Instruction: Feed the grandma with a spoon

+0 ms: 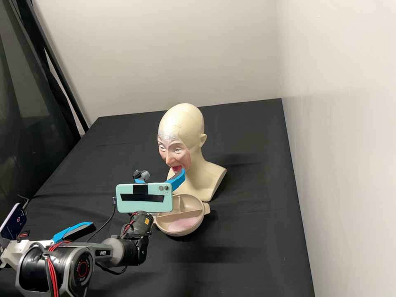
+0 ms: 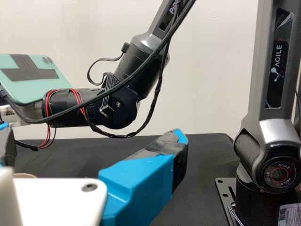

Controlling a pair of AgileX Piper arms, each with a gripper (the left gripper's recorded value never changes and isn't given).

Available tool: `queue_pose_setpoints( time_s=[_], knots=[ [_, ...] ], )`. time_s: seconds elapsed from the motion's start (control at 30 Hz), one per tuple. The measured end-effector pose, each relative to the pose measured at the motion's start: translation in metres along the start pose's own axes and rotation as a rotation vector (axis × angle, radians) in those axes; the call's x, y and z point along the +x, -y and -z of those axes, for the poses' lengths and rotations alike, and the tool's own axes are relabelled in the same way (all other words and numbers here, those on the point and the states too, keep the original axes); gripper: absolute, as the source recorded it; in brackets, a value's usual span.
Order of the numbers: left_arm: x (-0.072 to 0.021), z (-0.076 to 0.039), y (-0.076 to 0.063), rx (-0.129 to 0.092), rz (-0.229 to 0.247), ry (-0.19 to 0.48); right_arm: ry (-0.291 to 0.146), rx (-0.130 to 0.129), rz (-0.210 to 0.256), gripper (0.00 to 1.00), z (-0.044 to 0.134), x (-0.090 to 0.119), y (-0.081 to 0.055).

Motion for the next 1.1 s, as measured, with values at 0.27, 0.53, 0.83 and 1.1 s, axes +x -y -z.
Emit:
queue_pose_setpoints(
  time_s=[0.27, 0.53, 0.83, 1.1],
  knots=[
    [0.0000, 0.000, 0.000, 0.000, 0.000, 0.000, 0.000, 0.000, 0.000, 1.00, 0.000, 0.000, 0.000],
    [-0.0012, 0.004, 0.001, 0.005, 0.005, -0.008, 0.000, 0.000, 0.000, 1.00, 0.000, 0.000, 0.000],
    [-0.0136, 0.042, 0.021, -0.038, 0.085, -0.126, 0.000, 0.000, 0.000, 1.00, 0.000, 0.000, 0.000],
    [-0.0176, 0.077, 0.033, -0.070, 0.122, -0.245, 0.000, 0.000, 0.000, 1.00, 0.000, 0.000, 0.000]
  ],
)
